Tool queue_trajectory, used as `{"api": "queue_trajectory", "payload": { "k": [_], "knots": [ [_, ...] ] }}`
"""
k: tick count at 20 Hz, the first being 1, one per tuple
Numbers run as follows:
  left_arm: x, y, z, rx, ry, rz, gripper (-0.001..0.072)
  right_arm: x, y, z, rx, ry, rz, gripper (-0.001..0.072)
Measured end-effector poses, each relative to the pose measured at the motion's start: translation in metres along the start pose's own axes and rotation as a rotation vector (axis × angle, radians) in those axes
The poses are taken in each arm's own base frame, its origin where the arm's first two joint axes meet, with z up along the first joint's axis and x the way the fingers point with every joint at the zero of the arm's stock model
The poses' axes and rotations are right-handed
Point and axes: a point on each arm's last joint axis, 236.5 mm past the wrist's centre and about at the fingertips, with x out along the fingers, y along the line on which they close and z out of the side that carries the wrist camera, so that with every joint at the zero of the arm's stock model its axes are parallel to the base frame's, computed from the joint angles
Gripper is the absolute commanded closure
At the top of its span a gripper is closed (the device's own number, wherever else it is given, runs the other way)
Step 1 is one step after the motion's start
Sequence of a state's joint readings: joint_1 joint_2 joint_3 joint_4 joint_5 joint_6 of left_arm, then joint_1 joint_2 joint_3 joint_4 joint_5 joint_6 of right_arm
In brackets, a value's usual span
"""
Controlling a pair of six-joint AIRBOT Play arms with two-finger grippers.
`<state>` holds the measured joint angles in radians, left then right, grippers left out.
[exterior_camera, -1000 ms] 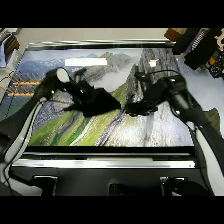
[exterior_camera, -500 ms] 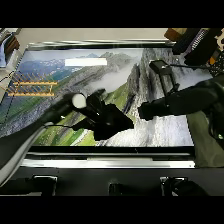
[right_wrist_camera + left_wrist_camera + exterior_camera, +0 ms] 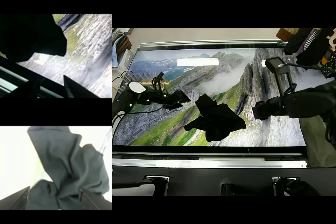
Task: Fold the clothes and pants, and hang the long-sleeved shirts on hangers.
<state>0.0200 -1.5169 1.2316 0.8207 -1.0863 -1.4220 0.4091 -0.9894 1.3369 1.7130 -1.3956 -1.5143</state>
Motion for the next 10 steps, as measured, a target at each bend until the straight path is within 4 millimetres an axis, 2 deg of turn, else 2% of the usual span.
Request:
{"api": "queue_trajectory", "payload": {
  "k": [5, 10],
  "knots": [
    [0.042, 0.027, 0.013, -0.080, 0.014, -0.121, 0.0035, 0.009, 0.002, 0.000, 0.098, -0.009, 0.017, 0.0347],
    [0.085, 0.022, 0.024, -0.065, 0.020, -0.149, 0.0039, 0.012, 0.010, 0.001, 0.175, -0.012, 0.051, 0.0346]
  ]
}}
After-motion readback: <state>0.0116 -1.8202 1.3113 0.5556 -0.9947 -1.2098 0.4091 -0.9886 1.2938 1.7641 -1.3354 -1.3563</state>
